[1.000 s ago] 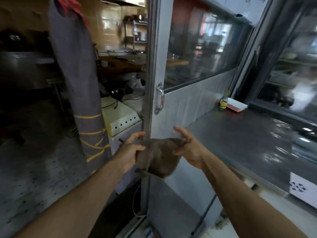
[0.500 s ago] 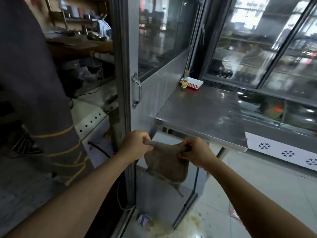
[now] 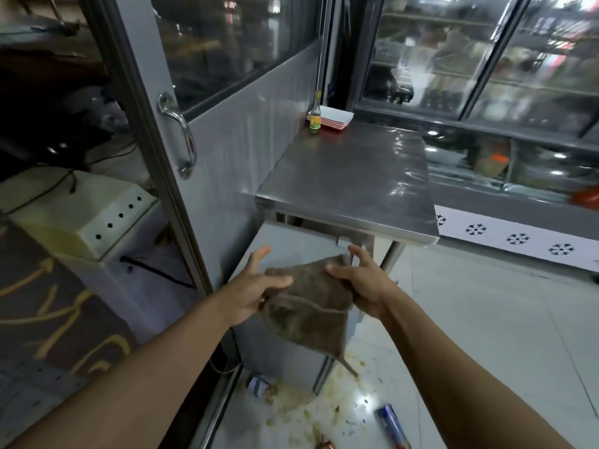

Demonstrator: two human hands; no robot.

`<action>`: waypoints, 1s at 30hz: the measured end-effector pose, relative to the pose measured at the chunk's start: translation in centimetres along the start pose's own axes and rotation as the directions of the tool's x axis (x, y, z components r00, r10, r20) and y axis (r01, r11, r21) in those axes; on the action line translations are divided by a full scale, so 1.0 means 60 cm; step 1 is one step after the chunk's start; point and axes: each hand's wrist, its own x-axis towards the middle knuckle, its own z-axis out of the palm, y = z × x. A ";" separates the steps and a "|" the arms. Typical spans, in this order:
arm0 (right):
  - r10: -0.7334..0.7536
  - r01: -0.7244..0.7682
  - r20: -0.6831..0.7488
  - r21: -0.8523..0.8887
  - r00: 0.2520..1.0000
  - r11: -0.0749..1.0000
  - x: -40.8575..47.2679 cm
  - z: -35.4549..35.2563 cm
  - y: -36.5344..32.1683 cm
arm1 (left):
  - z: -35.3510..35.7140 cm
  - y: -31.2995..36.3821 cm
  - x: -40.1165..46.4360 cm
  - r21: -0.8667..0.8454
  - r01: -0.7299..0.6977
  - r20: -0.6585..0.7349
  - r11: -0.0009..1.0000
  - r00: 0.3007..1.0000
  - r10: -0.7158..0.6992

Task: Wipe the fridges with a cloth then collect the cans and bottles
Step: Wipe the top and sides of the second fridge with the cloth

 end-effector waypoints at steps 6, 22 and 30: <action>-0.166 0.162 -0.003 -0.200 0.986 0.966 0.032 0.000 0.048 | -0.034 -0.031 0.029 0.194 -0.192 -0.049 0.962 0.978 0.205; -0.595 0.470 0.271 -0.859 0.757 0.206 -0.007 0.128 0.070 | -0.154 0.026 0.061 0.314 -0.382 -0.038 0.869 0.910 0.414; -0.576 0.281 0.048 -0.904 0.816 0.323 -0.026 0.141 0.120 | -0.170 0.018 0.040 -0.008 -0.097 0.262 0.995 0.960 0.096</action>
